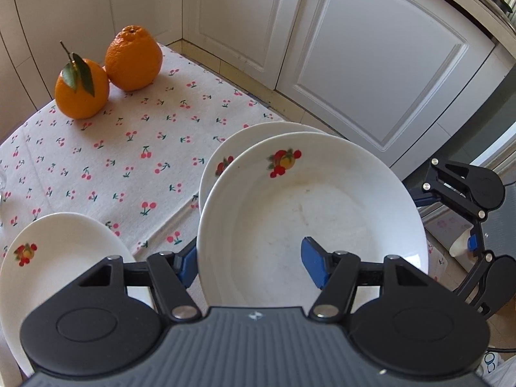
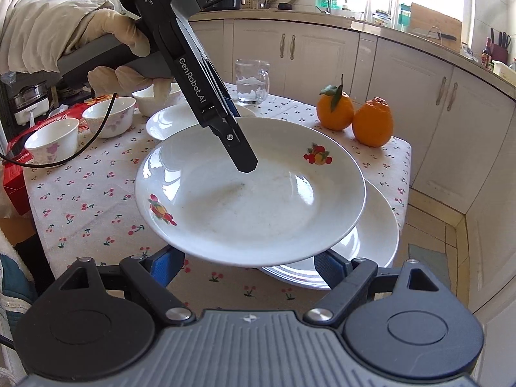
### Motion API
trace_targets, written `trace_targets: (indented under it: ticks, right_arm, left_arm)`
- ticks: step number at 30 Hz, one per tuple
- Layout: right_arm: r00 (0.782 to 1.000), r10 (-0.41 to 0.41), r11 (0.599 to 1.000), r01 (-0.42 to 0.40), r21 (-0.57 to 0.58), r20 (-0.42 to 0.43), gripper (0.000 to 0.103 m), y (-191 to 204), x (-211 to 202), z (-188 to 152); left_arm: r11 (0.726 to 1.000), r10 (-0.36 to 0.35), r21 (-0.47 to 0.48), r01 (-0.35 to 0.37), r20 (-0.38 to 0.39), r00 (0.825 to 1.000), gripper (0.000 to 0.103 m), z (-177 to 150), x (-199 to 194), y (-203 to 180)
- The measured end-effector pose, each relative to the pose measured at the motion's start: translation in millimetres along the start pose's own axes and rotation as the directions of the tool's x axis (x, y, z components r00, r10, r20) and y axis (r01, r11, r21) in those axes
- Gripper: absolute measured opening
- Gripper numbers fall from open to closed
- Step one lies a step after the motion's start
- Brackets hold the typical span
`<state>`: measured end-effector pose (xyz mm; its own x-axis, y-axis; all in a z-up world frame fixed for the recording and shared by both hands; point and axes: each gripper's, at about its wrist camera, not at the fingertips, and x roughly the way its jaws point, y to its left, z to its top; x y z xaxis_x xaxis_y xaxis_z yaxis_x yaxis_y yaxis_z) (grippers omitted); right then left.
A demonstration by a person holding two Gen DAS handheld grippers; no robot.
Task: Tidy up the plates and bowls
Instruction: 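Carry the plate over another white plate and lower it on top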
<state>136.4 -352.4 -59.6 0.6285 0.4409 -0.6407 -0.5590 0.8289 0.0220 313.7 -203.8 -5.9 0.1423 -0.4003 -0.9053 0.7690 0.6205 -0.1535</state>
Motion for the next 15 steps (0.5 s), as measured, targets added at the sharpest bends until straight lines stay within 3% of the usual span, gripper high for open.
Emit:
trace_targets:
  ticks: [15]
  right_arm:
    - [0.998,-0.064,0.995,0.065,0.075,-0.026,0.09,-19.8,-5.3,-11.3]
  left_arm:
    - [0.998,-0.038,0.044,0.038,-0.018,0.999,0.064,22.8,37.5,-7.6]
